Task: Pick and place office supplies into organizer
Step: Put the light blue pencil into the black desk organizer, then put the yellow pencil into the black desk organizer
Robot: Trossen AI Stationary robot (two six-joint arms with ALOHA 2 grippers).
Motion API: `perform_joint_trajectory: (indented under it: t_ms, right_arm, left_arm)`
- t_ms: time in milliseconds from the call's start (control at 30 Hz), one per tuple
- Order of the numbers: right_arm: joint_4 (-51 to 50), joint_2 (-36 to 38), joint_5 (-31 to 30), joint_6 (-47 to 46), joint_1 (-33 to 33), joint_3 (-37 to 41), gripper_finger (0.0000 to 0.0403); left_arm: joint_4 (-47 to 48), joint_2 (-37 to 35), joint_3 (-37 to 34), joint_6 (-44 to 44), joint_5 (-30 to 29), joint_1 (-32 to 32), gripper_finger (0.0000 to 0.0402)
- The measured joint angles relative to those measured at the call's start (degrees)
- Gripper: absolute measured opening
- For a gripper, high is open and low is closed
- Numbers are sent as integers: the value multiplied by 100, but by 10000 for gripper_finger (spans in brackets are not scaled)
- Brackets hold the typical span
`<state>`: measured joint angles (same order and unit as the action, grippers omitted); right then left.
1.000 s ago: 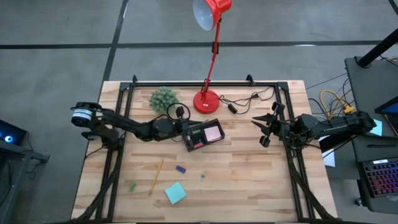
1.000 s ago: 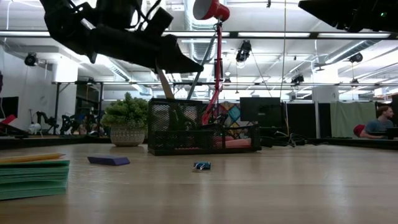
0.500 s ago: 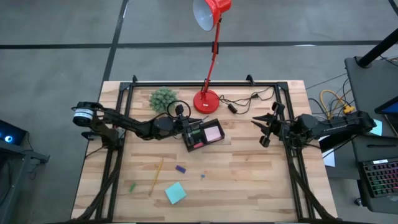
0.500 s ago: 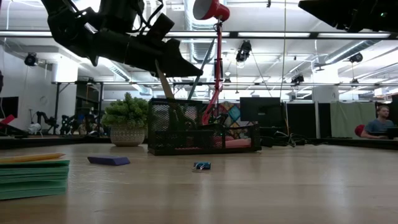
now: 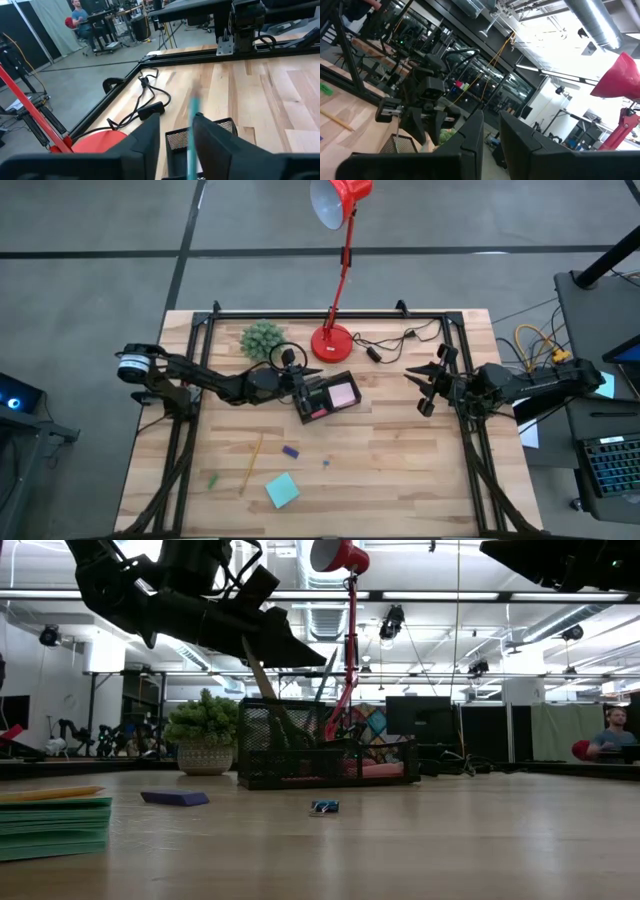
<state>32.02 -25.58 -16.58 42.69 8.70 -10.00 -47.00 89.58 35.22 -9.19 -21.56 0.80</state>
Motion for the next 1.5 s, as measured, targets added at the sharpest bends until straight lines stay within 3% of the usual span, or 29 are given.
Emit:
perform_joint_trajectory:
  t_ms: [433,567,867,1133,1200,1500]
  right_arm:
    - [-1,0,0,-2,1,0,52]
    - [1,0,0,-2,0,0,52]
    - [1,0,0,-2,-1,0,52]
    - [1,0,0,-2,-1,0,52]
    - [1,0,-2,-2,1,0,52]
    - [3,0,-2,-2,1,0,52]
  left_arm:
    - [-56,-395,0,-58,26,0,120]
    - [-55,-690,1,-20,446,1,121]
    - [-110,-1402,5,814,3274,0,121]
    - [-1589,-1461,22,2354,7727,-77,121]
    - [-1845,-1439,11,2840,8107,-150,121]
    - [-1793,-1342,11,2988,8095,-278,121]
